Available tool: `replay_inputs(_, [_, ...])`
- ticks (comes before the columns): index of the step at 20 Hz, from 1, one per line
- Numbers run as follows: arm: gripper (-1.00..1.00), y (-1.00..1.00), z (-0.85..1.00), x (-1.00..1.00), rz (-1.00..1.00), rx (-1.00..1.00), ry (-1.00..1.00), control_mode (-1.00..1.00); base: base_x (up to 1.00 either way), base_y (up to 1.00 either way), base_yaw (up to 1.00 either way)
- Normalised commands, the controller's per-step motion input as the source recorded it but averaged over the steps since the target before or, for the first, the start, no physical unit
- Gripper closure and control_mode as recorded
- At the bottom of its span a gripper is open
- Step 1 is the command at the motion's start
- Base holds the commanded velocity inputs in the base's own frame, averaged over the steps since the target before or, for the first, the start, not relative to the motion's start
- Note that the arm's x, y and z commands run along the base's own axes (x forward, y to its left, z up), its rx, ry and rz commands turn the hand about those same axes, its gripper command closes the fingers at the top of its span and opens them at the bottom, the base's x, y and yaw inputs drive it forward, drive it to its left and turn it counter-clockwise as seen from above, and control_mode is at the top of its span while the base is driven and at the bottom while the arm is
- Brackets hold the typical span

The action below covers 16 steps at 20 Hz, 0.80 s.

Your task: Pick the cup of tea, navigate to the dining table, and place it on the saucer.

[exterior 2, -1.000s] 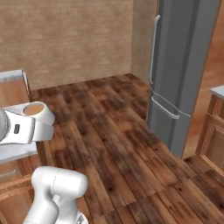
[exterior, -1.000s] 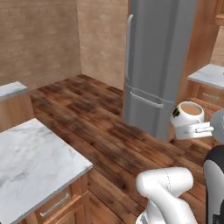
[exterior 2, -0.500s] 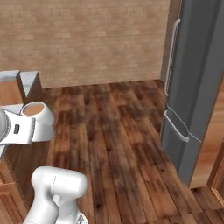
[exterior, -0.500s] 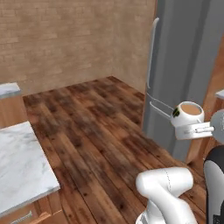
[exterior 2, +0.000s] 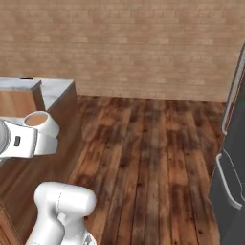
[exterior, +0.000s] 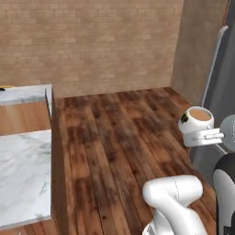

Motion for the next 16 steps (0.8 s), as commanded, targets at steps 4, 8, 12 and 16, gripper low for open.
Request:
replay_inputs(4, [1.00,0.00,0.00,0.00,0.00,0.00,0.00,1.00,0.84,-0.44,0.52])
replay_inputs(8, [1.00,0.00,0.00,0.00,0.00,0.00,0.00,1.00,0.81,-0.50,0.50])
replay_inputs(12, [1.00,0.00,0.00,0.00,0.00,0.00,0.00,1.00,0.79,-0.54,0.48])
replay_inputs(16, [1.00,0.00,0.00,0.00,0.00,0.00,0.00,1.00,0.79,-0.54,0.48])
